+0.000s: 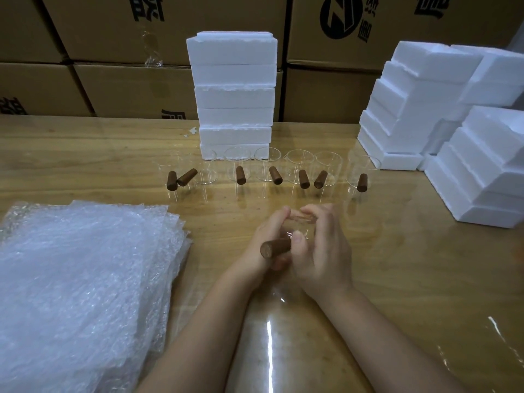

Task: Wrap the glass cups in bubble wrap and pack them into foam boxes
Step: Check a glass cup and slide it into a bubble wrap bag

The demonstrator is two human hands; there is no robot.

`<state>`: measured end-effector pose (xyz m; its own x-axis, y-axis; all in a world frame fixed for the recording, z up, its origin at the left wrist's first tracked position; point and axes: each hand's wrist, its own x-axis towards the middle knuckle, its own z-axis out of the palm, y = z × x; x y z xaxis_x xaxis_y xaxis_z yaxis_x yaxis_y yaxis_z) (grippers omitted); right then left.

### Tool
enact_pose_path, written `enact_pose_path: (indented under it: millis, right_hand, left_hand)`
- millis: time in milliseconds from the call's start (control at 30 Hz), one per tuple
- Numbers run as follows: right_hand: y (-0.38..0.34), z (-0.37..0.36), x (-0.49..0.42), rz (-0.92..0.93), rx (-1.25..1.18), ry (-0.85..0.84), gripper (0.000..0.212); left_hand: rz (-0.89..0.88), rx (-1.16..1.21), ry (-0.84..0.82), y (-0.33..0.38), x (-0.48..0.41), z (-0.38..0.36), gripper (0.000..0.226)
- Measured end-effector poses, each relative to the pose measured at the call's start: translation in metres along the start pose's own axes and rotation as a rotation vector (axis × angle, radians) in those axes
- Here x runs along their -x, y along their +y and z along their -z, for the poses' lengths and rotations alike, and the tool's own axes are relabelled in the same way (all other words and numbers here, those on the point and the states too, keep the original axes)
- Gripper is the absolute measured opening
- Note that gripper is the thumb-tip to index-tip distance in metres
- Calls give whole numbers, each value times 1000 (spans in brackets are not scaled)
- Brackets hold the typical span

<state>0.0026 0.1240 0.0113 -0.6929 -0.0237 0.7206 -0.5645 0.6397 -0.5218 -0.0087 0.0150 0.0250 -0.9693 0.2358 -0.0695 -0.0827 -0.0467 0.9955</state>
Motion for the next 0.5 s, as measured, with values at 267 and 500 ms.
enact_pose_path:
  millis: [267, 500]
  right_hand:
    - [1, 2, 0, 132, 91, -134, 46]
    - [11, -1, 0, -15, 1, -157, 44]
  left_hand:
    - [348, 286, -184, 4, 1, 19, 39]
    - [332, 197, 76, 0, -4, 0, 42]
